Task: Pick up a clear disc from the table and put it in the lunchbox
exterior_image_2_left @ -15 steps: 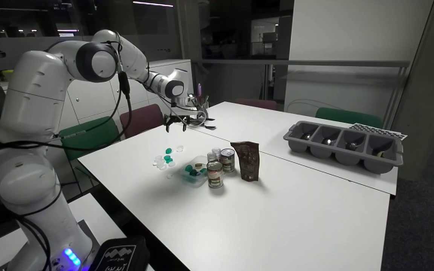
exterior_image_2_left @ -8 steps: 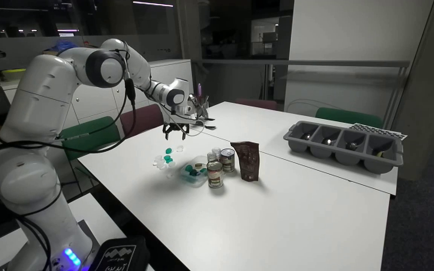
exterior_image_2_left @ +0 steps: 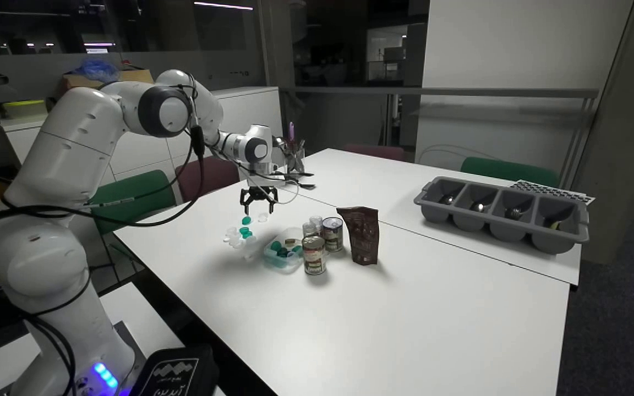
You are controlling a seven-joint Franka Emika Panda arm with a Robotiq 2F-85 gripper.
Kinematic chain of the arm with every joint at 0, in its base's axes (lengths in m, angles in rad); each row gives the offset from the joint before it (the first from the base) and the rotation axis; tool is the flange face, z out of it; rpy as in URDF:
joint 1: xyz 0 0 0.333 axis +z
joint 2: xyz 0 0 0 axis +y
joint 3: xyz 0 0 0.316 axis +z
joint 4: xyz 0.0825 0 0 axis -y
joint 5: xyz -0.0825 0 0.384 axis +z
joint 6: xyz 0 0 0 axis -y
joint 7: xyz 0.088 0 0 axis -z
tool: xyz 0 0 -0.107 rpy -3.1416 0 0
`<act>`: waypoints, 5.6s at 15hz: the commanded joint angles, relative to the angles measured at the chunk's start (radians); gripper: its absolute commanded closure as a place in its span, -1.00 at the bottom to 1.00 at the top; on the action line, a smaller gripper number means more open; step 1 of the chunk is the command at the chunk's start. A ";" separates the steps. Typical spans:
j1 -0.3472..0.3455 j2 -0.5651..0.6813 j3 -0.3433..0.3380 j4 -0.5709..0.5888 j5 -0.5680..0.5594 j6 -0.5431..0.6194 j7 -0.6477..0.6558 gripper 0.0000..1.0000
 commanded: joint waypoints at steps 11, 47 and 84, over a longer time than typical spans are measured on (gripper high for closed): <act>0.041 0.231 0.024 0.259 -0.106 -0.017 -0.229 -1.00; 0.088 0.231 0.030 0.260 -0.121 0.096 -0.252 -1.00; 0.141 0.534 0.039 0.853 -0.107 -0.281 -0.876 -1.00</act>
